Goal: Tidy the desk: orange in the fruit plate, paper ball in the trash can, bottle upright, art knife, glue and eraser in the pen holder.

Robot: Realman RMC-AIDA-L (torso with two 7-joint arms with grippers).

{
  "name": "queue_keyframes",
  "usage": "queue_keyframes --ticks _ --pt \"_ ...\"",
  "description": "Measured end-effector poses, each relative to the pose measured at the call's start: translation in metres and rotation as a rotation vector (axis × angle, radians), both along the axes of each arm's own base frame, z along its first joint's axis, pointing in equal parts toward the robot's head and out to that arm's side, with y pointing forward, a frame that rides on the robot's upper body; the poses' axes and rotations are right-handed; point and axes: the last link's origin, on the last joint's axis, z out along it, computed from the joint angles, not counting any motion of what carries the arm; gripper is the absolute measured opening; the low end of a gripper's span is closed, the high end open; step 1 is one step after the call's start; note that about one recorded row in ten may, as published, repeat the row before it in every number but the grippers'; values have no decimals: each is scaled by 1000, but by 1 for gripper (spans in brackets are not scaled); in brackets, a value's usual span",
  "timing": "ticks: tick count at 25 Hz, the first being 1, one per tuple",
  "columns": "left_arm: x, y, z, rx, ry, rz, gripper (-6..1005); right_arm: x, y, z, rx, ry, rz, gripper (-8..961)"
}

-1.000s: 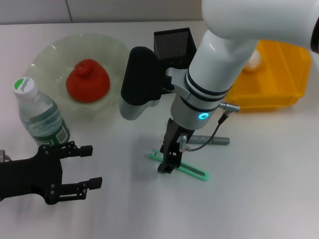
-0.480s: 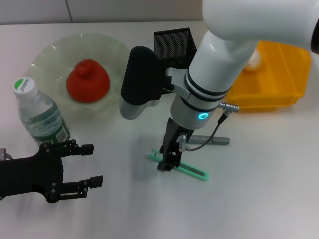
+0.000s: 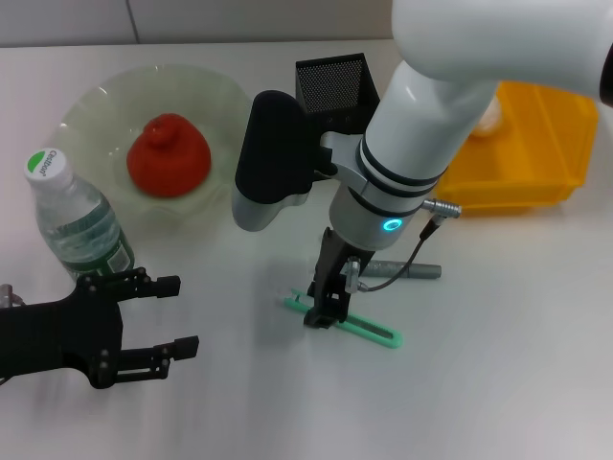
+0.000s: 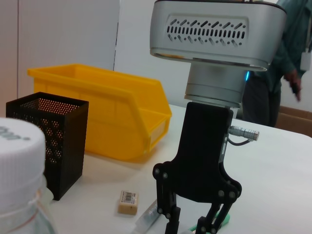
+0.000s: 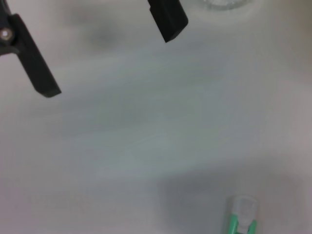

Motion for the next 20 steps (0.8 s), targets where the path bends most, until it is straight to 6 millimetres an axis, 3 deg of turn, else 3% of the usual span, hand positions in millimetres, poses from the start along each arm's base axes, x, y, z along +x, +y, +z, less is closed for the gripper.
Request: queue_keyframes --ticks 3,10,17,20 --pt "0 0 0 -1 -1 1 770 0 0 0 3 0 2 318" --pt "0 0 -1 -2 -3 3 770 1 1 0 4 -1 5 182" --pt "0 0 -1 -3 -3 5 770 -3 -2 1 -2 51 -5 166" --pt "0 0 -1 -3 -3 5 770 -9 -1 11 -3 146 -46 166"
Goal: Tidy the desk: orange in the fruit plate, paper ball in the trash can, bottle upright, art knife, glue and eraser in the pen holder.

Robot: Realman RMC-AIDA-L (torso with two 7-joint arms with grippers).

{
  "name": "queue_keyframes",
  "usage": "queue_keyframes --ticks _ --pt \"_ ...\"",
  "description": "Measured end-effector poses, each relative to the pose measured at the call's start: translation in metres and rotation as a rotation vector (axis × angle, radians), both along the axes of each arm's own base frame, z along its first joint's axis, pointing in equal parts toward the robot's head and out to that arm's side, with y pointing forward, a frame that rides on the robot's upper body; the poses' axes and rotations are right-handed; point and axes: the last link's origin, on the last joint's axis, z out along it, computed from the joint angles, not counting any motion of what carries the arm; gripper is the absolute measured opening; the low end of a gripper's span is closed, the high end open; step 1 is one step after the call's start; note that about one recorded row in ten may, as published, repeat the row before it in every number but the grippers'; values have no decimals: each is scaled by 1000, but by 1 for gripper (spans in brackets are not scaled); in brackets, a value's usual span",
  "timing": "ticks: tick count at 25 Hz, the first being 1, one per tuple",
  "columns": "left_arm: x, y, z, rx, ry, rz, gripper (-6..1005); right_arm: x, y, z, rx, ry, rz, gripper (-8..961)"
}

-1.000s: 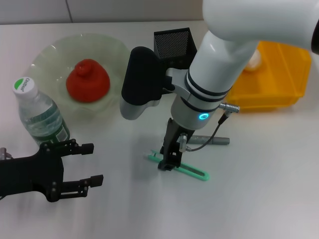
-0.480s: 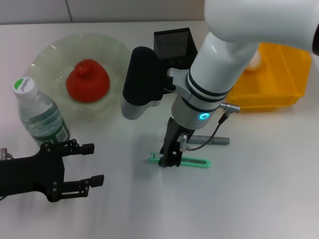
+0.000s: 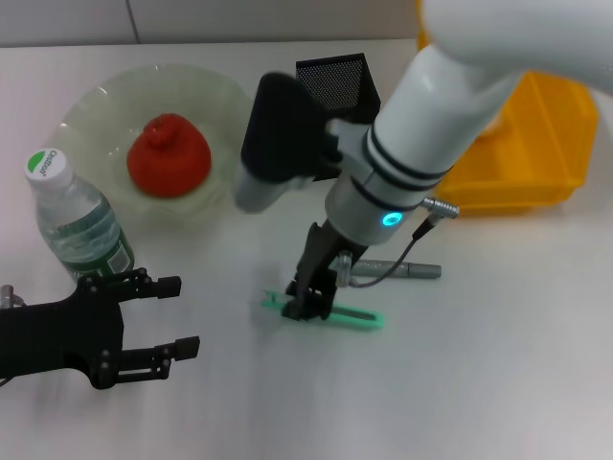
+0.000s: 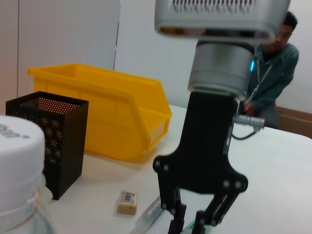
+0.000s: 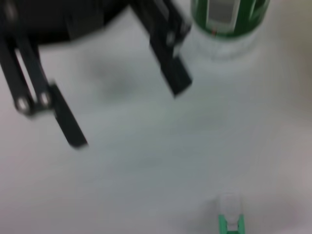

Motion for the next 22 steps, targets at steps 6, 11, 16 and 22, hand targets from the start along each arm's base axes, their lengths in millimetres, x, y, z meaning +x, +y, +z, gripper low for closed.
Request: queue_keyframes --ticks 6,11,16,22 --pt "0 0 0 1 0 -1 770 -1 10 23 12 144 -84 167" --pt "0 -1 0 3 1 -2 770 10 16 43 30 261 -163 167" --pt "0 -1 0 3 1 -3 770 20 19 59 44 434 -228 167" --pt "-1 -1 1 7 3 -3 770 39 22 74 85 643 -311 167"
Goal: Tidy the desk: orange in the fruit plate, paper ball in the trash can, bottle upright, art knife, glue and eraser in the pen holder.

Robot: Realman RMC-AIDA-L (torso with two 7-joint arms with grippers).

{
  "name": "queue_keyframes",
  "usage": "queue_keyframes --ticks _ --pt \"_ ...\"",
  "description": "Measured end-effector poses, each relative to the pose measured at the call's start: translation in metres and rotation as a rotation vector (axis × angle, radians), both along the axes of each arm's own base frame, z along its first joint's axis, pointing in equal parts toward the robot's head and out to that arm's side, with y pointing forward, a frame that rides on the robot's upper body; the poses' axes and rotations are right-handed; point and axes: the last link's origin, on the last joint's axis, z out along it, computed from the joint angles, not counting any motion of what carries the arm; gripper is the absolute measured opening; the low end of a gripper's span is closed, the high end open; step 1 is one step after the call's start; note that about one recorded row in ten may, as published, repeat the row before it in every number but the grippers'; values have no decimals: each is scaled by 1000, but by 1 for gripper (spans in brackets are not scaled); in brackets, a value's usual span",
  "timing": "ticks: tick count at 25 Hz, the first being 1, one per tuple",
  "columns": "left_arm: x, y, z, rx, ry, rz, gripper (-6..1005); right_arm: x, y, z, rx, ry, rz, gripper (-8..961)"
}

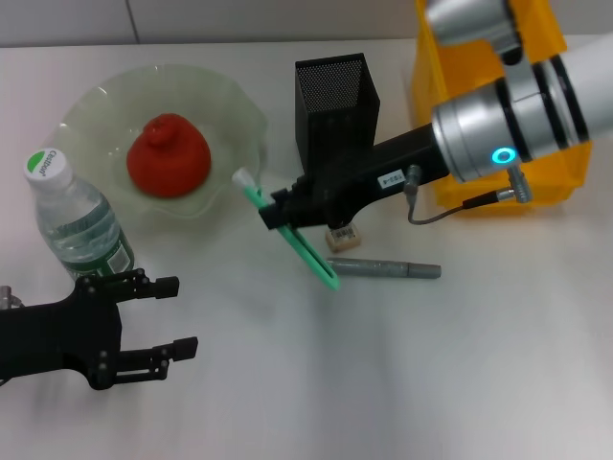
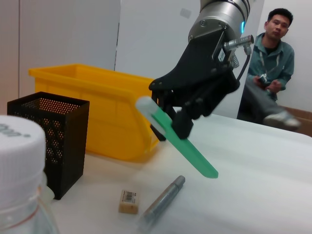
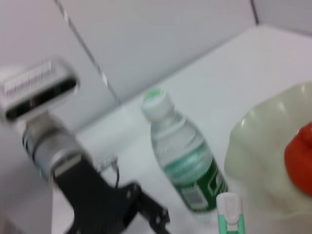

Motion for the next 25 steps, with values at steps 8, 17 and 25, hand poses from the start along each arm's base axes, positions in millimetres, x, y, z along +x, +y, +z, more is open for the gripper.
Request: queue_keyframes --ticks 8,17,25 --pt "0 0 1 3 2 0 770 20 6 9 55 220 -163 167" --pt "-1 0 2 19 1 -4 770 35 8 27 193 424 -235 168" --pt "-1 0 2 18 -1 -5 770 49 17 35 384 517 -236 168"
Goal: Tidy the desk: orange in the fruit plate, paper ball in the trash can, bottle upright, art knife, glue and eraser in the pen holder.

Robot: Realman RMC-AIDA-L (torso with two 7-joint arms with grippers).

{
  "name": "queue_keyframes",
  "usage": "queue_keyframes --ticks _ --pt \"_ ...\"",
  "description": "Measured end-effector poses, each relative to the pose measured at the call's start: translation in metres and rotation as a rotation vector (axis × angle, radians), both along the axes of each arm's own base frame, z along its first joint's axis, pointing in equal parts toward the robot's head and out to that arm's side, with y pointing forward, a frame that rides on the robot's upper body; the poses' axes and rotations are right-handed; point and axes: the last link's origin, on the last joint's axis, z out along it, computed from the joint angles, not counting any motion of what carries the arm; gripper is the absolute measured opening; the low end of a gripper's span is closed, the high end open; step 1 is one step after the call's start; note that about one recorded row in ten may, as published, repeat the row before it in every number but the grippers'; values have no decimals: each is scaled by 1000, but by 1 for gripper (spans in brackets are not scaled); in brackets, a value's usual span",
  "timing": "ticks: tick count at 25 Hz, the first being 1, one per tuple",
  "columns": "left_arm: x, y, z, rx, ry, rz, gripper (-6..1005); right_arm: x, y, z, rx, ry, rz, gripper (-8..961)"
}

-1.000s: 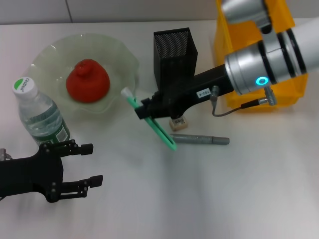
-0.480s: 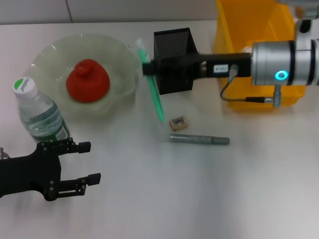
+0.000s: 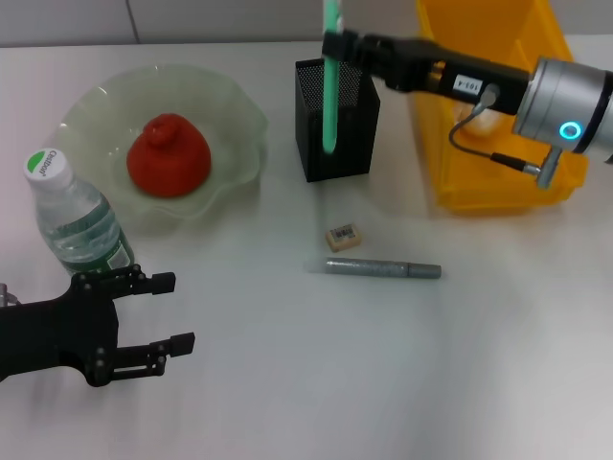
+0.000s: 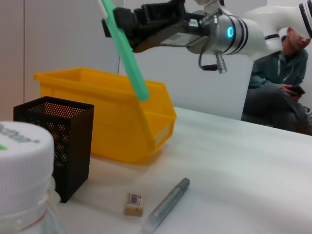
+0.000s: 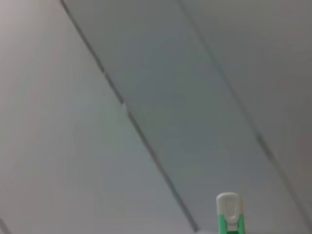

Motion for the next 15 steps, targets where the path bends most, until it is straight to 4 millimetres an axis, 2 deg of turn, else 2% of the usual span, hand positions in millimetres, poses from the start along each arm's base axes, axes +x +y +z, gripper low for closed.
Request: queue_keyframes --ticks 7,15 --pt "1 0 0 3 -10 3 770 8 11 3 131 -19 -39 168" --pt "2 0 -2 6 -14 6 770 8 24 -1 235 -95 -43 168"
